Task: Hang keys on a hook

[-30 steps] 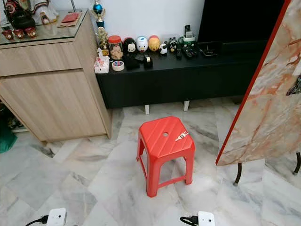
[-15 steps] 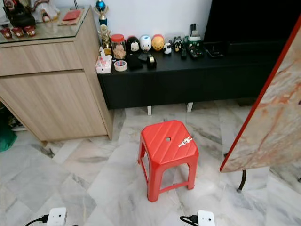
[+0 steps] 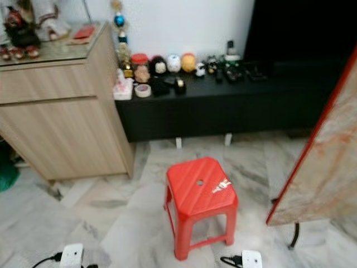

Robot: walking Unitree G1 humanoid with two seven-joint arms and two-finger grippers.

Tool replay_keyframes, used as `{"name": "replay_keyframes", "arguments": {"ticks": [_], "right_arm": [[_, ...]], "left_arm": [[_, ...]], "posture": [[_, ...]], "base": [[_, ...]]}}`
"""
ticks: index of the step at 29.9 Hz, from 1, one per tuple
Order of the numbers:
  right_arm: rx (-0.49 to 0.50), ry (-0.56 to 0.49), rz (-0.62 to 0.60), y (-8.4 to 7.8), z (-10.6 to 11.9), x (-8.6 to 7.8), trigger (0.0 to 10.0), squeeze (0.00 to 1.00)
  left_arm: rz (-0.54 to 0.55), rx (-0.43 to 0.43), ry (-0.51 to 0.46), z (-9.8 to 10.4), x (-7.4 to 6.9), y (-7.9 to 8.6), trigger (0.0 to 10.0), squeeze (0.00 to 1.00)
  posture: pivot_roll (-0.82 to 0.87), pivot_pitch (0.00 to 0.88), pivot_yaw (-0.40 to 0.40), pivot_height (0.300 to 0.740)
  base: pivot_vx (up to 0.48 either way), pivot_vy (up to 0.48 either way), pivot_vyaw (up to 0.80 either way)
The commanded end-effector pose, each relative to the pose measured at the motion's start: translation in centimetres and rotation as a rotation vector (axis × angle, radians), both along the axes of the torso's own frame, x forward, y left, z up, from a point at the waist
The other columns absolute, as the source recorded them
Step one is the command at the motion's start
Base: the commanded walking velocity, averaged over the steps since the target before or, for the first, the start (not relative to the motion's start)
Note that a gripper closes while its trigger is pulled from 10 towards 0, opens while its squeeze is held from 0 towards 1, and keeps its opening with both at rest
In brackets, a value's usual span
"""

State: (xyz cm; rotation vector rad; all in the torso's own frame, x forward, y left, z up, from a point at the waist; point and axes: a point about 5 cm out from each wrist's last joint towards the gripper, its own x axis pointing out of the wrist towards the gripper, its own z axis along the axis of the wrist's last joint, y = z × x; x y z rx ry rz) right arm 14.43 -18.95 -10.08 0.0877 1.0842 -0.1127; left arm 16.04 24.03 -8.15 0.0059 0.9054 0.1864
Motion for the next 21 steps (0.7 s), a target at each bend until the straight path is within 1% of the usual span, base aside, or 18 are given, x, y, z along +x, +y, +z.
{"name": "replay_keyframes", "arguments": {"ticks": [1, 21], "right_arm": [[-0.001, 0.002, -0.005, -0.13, -0.05, -0.19, 10.0, 0.0], [-0.003, 0.002, -0.004, -0.1, -0.05, -0.19, 10.0, 0.0]], "left_arm": [[0.0, -0.004, 0.025, -0.25, -0.39, -0.16, 10.0, 0.0], [-0.001, -0.003, 0.025, -0.24, -0.39, -0.1, 10.0, 0.0]], "posture": [[0.03, 0.0, 0.016, 0.74], [0.03, 0.0, 0.017, 0.74]], "base": [[0.281, 0.0, 0.0], [0.28, 0.0, 0.0]]}}
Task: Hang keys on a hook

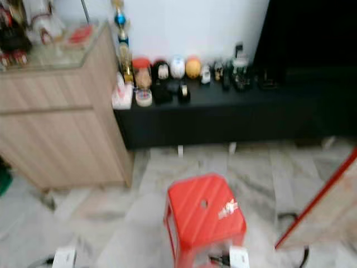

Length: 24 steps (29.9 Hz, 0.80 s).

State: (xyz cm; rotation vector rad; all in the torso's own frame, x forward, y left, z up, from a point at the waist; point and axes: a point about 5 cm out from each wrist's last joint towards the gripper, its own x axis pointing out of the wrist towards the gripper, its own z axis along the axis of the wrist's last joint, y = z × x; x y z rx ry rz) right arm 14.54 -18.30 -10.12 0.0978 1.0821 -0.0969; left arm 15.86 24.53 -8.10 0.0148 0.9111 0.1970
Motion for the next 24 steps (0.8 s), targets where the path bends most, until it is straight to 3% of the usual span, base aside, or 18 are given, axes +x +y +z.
{"name": "replay_keyframes", "arguments": {"ticks": [1, 7, 20, 24], "right_arm": [[-0.019, 0.005, -0.012, -0.75, -0.02, -0.29, 10.0, 0.0], [-0.018, 0.005, -0.013, -0.72, -0.01, -0.27, 10.0, 0.0], [-0.024, 0.003, 0.0, -0.77, 0.01, -0.25, 10.0, 0.0], [-0.031, -0.006, 0.001, -0.81, 0.05, -0.16, 10.0, 0.0]], "left_arm": [[-0.007, -0.014, 0.018, -0.29, -0.2, -0.6, 10.0, 0.0], [-0.008, -0.011, 0.018, -0.27, -0.19, -0.56, 10.0, 0.0], [-0.012, -0.008, 0.017, -0.27, -0.18, -0.59, 10.0, 0.0], [-0.017, -0.005, 0.017, -0.26, -0.15, -0.6, 10.0, 0.0]], "posture": [[0.03, 0.0, 0.017, 0.74], [0.03, 0.0, 0.018, 0.74], [0.03, 0.0, 0.017, 0.74], [0.03, 0.0, 0.016, 0.74]], "base": [[0.281, 0.0, 0.0], [0.282, 0.0, 0.0], [0.0, 0.0, 0.0], [0.0, 0.0, 0.65]]}}
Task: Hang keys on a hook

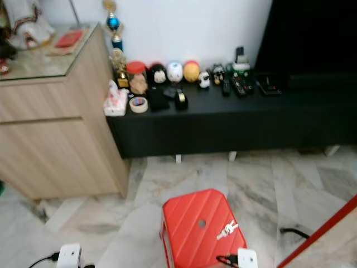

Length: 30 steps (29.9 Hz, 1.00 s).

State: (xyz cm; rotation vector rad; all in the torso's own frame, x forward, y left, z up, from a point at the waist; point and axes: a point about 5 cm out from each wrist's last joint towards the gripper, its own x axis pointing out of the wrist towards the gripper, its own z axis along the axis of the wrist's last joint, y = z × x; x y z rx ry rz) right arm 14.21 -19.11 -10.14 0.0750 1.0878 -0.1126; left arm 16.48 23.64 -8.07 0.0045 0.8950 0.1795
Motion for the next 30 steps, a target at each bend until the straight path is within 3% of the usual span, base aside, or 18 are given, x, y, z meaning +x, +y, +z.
{"name": "replay_keyframes", "arguments": {"ticks": [1, 17, 21, 30], "right_arm": [[-0.005, -0.013, 0.003, 0.0, 0.1, 0.2, 10.0, 0.0], [0.002, -0.022, -0.007, 0.0, 0.1, 0.3, 10.0, 0.0], [0.016, -0.04, -0.026, 0.1, 0.2, 0.5, 10.0, 0.0], [0.032, -0.073, -0.048, 0.2, 0.6, 1.5, 10.0, 0.0]], "left_arm": [[-0.006, 0.01, 0.034, -0.3, -0.8, 0.3, 10.0, 0.0], [-0.019, 0.016, 0.032, -0.2, -0.7, 0.3, 10.0, 0.0], [-0.017, 0.016, 0.029, -0.2, -0.5, 0.3, 10.0, 0.0], [-0.021, 0.027, 0.012, 0.2, 0.6, 0.3, 10.0, 0.0]], "posture": [[0.03, 0.0, 0.016, 0.74], [0.03, 0.0, 0.019, 0.74], [0.03, 0.0, 0.02, 0.74], [0.03, 0.0, 0.026, 0.74]], "base": [[0.0, 0.0, 0.73], [0.0, -0.296, 0.05], [0.0, -0.336, 0.53], [0.0, 0.0, 0.11]]}}
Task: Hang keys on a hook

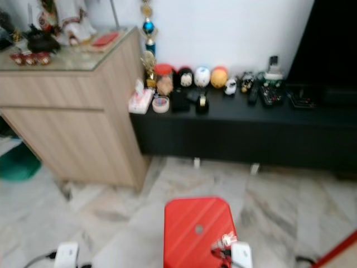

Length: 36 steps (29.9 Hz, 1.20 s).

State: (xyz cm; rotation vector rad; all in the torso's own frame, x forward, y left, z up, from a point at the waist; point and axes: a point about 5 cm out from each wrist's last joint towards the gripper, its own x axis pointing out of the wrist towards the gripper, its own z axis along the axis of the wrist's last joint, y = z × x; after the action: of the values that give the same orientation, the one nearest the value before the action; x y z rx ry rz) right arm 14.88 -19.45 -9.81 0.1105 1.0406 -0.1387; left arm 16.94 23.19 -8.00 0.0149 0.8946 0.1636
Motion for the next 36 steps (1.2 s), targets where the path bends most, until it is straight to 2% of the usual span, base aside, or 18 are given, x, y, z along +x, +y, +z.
{"name": "replay_keyframes", "arguments": {"ticks": [1, 6, 8, 11, 16, 23, 24, 25, 26, 27, 31, 33, 34, 36], "right_arm": [[0.015, -0.044, 0.001, 0.5, 0.4, 1.2, 10.0, 0.0], [0.009, -0.077, 0.031, 0.5, 0.7, 1.7, 10.0, 0.0], [-0.011, -0.136, 0.028, 0.2, 1.1, 2.3, 10.0, 0.0], [-0.018, -0.157, 0.025, 0.0, 1.3, 2.6, 10.0, 0.0], [-0.022, -0.238, 0.018, -0.2, 2.1, 3.9, 10.0, 0.0], [-0.051, -0.283, 0.03, -0.6, 2.7, 4.8, 10.0, 0.0], [-0.1, -0.344, 0.058, -0.5, 3.7, 6.4, 10.0, 0.0], [-0.105, -0.464, 0.06, 0.0, 5.5, 8.8, 10.0, 0.0], [-0.152, -0.604, 0.087, 0.5, 7.8, 11.4, 10.0, 0.0], [-0.181, -0.641, 0.107, 0.5, 8.4, 11.9, 10.0, 0.0], [-0.176, -0.688, 0.1, 0.5, 8.8, 12.0, 10.0, 0.0], [-0.151, -0.761, 0.08, 0.7, 9.5, 12.2, 10.0, 0.0], [-0.151, -0.761, 0.08, 0.7, 9.5, 12.2, 10.0, 0.0], [-0.145, -0.813, 0.104, 0.6, 9.9, 12.1, 10.0, 0.0]], "left_arm": [[-0.006, 0.027, 0.005, 0.3, 0.4, 0.7, 10.0, 0.0], [-0.006, 0.028, 0.0, 0.4, 0.6, 0.6, 10.0, 0.0], [-0.005, 0.025, -0.008, 0.5, 0.9, 0.3, 10.0, 0.0], [0.001, 0.02, -0.019, 0.5, 1.1, 0.2, 10.0, 0.0], [0.045, -0.004, -0.123, 1.3, 2.5, -0.1, 10.0, 0.0], [0.005, -0.013, -0.218, 2.2, 3.8, -0.6, 10.0, 0.0], [-0.042, 0.01, -0.366, 4.4, 6.6, -0.8, 10.0, 0.0], [-0.049, -0.024, -0.444, 5.6, 8.1, -1.1, 10.0, 0.0], [-0.068, -0.063, -0.554, 7.5, 9.9, -1.7, 10.0, 0.0], [-0.083, -0.07, -0.586, 7.9, 10.3, -2.0, 10.0, 0.0], [-0.092, -0.063, -0.634, 8.5, 10.6, -2.0, 10.0, 0.0], [-0.113, -0.024, -0.717, 9.6, 10.9, -1.9, 10.0, 0.0], [-0.113, -0.024, -0.717, 9.6, 10.9, -1.9, 10.0, 0.0], [-0.126, -0.004, -0.792, 10.2, 10.5, -2.3, 10.0, 0.0]], "posture": [[0.03, 0.0, 0.021, 0.74], [0.03, 0.0, 0.017, 0.74], [0.02, 0.0, 0.011, 0.74], [0.01, 0.0, 0.008, 0.74], [0.0, 0.0, -0.009, 0.74], [0.0, 0.0, -0.022, 0.74], [0.0, 0.0, -0.021, 0.74], [0.0, 0.0, -0.02, 0.74], [-0.01, 0.0, -0.015, 0.74], [-0.01, 0.0, -0.013, 0.74], [-0.01, 0.0, -0.014, 0.74], [-0.01, 0.0, -0.022, 0.74], [-0.01, 0.0, -0.022, 0.74], [0.0, 0.0, -0.037, 0.74]], "base": [[0.0, 0.0, 0.0], [0.0, 0.0, 0.0], [0.0, 0.0, 0.0], [0.0, 0.0, 0.0], [0.0, 0.0, 0.0], [0.0, 0.0, 0.0], [0.0, 0.0, 0.0], [0.0, 0.0, 0.0], [0.0, 0.0, 0.0], [0.0, 0.0, 0.0], [0.0, 0.0, 0.0], [0.0, 0.0, 0.0], [0.0, 0.0, 0.0], [0.0, 0.0, 0.0]]}}
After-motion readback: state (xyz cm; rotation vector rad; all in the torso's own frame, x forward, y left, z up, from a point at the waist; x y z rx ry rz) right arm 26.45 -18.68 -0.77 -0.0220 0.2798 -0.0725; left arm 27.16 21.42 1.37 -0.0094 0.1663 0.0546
